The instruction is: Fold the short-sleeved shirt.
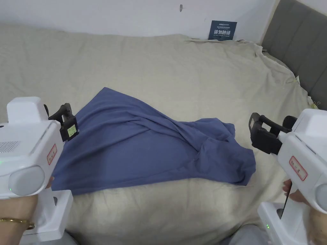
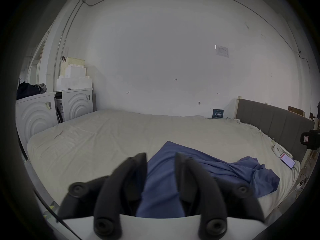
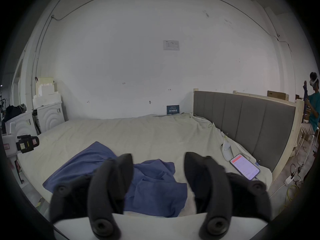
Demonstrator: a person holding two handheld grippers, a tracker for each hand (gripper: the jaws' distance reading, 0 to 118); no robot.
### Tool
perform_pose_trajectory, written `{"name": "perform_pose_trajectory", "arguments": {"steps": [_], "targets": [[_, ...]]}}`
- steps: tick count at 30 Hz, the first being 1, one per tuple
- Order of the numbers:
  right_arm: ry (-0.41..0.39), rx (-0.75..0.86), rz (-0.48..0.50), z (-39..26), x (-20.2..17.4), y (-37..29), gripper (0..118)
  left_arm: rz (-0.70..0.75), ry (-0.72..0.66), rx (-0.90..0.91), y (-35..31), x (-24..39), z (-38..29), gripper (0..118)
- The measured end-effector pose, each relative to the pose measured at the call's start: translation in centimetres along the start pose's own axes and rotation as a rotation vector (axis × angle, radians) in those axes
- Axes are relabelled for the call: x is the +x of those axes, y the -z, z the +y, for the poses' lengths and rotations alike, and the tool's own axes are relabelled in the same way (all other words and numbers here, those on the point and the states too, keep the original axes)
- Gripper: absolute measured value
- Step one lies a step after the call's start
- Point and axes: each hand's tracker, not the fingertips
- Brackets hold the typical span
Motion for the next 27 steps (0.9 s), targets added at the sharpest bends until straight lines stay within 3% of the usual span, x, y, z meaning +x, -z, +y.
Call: {"name": "perform_pose_trajectory", "arguments": {"steps": [5, 6, 15, 27], "targets": [[-0.015, 0.010, 0.019, -1.0, -1.3, -0.6, 4, -0.008, 0.014, 0.032, -0.8, 0.2, -0.9, 0], [-0.016, 0.009, 0.014, -1.1, -1.6, -0.6, 2, -0.009, 0.013, 0.029, -0.9, 0.2, -1.0, 0], [-0.007, -0.010, -0.005, -1.4, -2.0, 0.2, 0, -0.003, 0.089, 0.012, -0.9, 1.0, -1.8, 0], [-0.012, -0.035, -0.016, -1.2, -1.1, 0.6, 0, -0.011, 0.092, 0.019, -0.8, 1.4, -1.7, 0]]}}
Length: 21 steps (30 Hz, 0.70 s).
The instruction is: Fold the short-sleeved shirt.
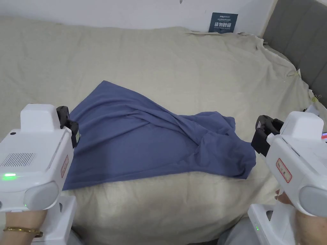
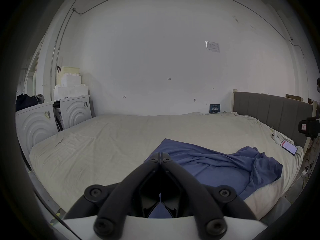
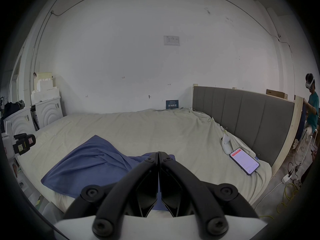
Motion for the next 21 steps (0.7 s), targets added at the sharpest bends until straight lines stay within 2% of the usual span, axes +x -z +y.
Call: {"name": "perform_pose_trajectory", "arguments": {"steps": [4, 6, 7, 8, 9, 10, 11, 13, 17, 21], "targets": [[-0.001, -0.061, -0.005, 0.5, 1.2, 1.8, 0, -0.011, 0.011, 0.001, 0.1, 0.4, 0.2, 0], [-0.008, -0.202, -0.010, 0.9, 1.9, 3.5, 0, -0.014, 0.011, 0.002, 0.0, 0.5, 0.2, 0], [0.023, -0.220, 0.005, 0.8, 2.5, 4.4, 2, -0.015, 0.009, 0.003, 0.0, 0.5, 0.3, 0], [0.030, -0.272, 0.013, 0.7, 3.0, 5.3, 10, -0.016, 0.007, 0.003, 0.0, 0.5, 0.3, 0], [0.038, -0.375, 0.011, 0.7, 3.5, 6.6, 27, -0.016, 0.004, 0.004, 0.1, 0.6, 0.3, 0], [0.073, -0.389, 0.010, 0.3, 4.0, 7.4, 52, -0.015, 0.005, 0.003, 0.0, 0.6, 0.3, 0], [0.087, -0.399, -0.003, -0.1, 4.4, 7.9, 65, -0.014, 0.007, 0.004, 0.0, 0.6, 0.3, 0], [0.064, -0.510, 0.000, -0.8, 4.6, 8.6, 85, -0.013, 0.012, 0.002, 0.0, 0.6, 0.4, 0], [0.035, -0.639, -0.055, -3.3, 4.8, 9.8, 87, -0.009, 0.016, -0.006, 0.1, 0.5, 0.3, 0], [0.133, -0.714, -0.054, -6.4, 5.4, 10.3, 86, -0.005, 0.008, -0.019, 0.2, 0.3, 0.1, 0]]}}
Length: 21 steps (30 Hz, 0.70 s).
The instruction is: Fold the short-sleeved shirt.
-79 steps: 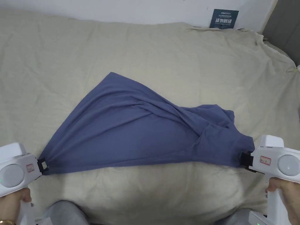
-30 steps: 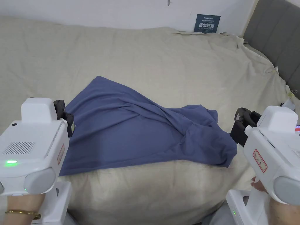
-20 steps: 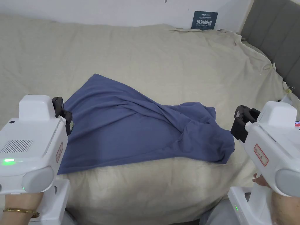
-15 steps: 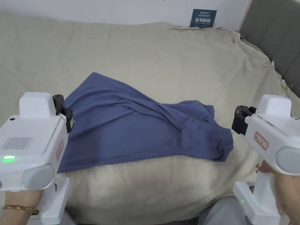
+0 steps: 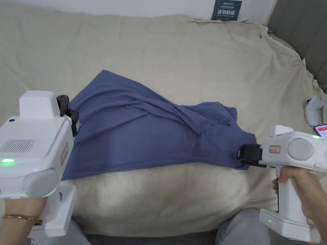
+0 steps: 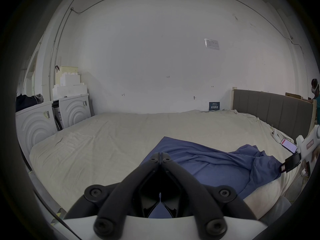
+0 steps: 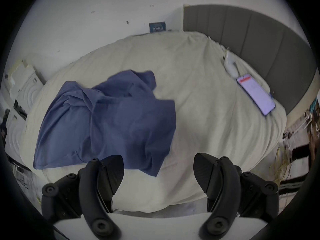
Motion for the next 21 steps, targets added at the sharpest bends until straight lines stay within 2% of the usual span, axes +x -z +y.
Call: {"name": "perform_pose_trajectory", "arguments": {"steps": [3, 8, 9, 13, 14, 15, 16, 19, 20, 21], "targets": [[0.050, 0.020, 0.011, -1.0, 0.2, 0.9, 74, 0.000, 0.007, -0.013, 0.2, 0.0, -0.3, 0], [0.070, 0.022, 0.016, -1.6, -0.2, 2.1, 10, -0.003, 0.005, -0.044, 0.6, 0.0, -1.0, 0], [0.081, 0.022, 0.026, -1.7, -0.2, 2.3, 4, -0.003, 0.002, -0.051, 0.6, -0.1, -1.1, 0], [0.085, 0.027, 0.033, -1.6, -0.1, 3.2, 2, -0.009, -0.003, -0.093, 1.1, -0.3, -1.3, 0], [0.079, 0.037, 0.029, -1.6, -0.2, 3.1, 2, -0.007, -0.006, -0.098, 1.3, -0.4, -1.2, 4], [0.074, 0.042, 0.034, -1.5, 0.0, 2.9, 2, -0.006, -0.013, -0.106, 1.5, -0.6, -1.2, 11], [0.073, 0.046, 0.035, -1.5, 0.0, 2.6, 2, -0.015, -0.038, -0.129, 1.7, -0.9, -1.1, 29], [0.071, 0.074, 0.048, -1.2, 0.1, 1.5, 2, -0.033, -0.113, -0.205, 2.6, -2.0, -0.6, 93], [0.068, 0.080, 0.054, -1.1, 0.1, 1.3, 2, -0.028, -0.121, -0.223, 3.0, -2.4, -0.4, 102], [0.064, 0.089, 0.058, -1.0, 0.1, 0.9, 2, -0.021, -0.130, -0.262, 3.3, -2.8, -0.2, 105]]}}
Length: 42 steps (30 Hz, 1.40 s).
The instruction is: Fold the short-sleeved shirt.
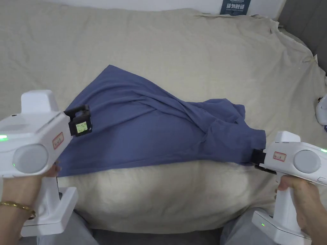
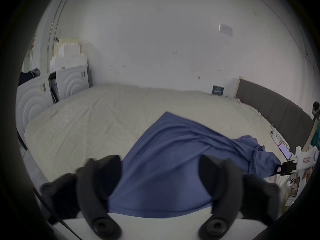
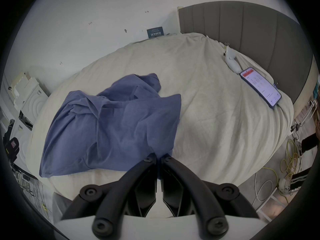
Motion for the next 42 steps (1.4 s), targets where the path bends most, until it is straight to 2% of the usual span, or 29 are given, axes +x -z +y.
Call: {"name": "perform_pose_trajectory", "arguments": {"steps": [9, 13, 16, 20, 21, 23, 25, 27, 28, 29, 31, 35, 42], "targets": [[-0.046, 0.047, 0.040, 0.7, -0.5, -2.1, 2, 0.116, -0.084, -0.221, 1.8, -7.0, 0.5, 111], [-0.059, 0.054, 0.038, 0.7, -0.6, -2.2, 2, 0.222, -0.046, -0.358, 3.0, -9.7, -1.4, 111], [-0.052, 0.049, 0.037, 0.7, -0.6, -1.9, 2, 0.235, -0.029, -0.471, 3.9, -10.4, -3.4, 107], [-0.051, 0.041, 0.027, 0.5, -0.7, -1.6, 2, 0.214, -0.034, -0.496, 4.9, -10.0, -5.7, 98], [-0.051, 0.039, 0.026, 0.5, -0.7, -1.6, 2, 0.207, -0.052, -0.500, 5.2, -9.9, -6.1, 95], [-0.054, 0.038, 0.024, 0.3, -1.0, -2.0, 2, 0.198, -0.076, -0.503, 5.7, -9.7, -6.6, 74], [-0.056, 0.037, 0.020, 0.3, -1.1, -2.0, 2, 0.202, -0.090, -0.507, 6.3, -9.4, -7.0, 38], [-0.055, 0.035, 0.018, 0.2, -1.2, -2.1, 2, 0.169, -0.115, -0.524, 6.5, -9.1, -7.4, 23], [-0.056, 0.036, 0.016, 0.2, -1.3, -2.1, 2, 0.185, -0.113, -0.506, 6.1, -8.6, -7.4, 7], [-0.059, 0.035, 0.014, 0.1, -1.4, -2.1, 2, 0.182, -0.104, -0.504, 6.1, -8.2, -7.2, 0], [-0.064, 0.033, 0.012, 0.1, -1.5, -2.1, 2, 0.112, -0.069, -0.506, 6.0, -7.8, -7.1, 0], [-0.056, 0.032, 0.022, 0.3, -1.3, -2.5, 2, 0.116, -0.078, -0.480, 4.8, -7.5, -5.9, 0], [-0.013, 0.143, 0.139, 3.6, -0.4, -7.6, 2, 0.023, -0.431, -0.237, 0.7, -11.4, 0.4, 0]]}}
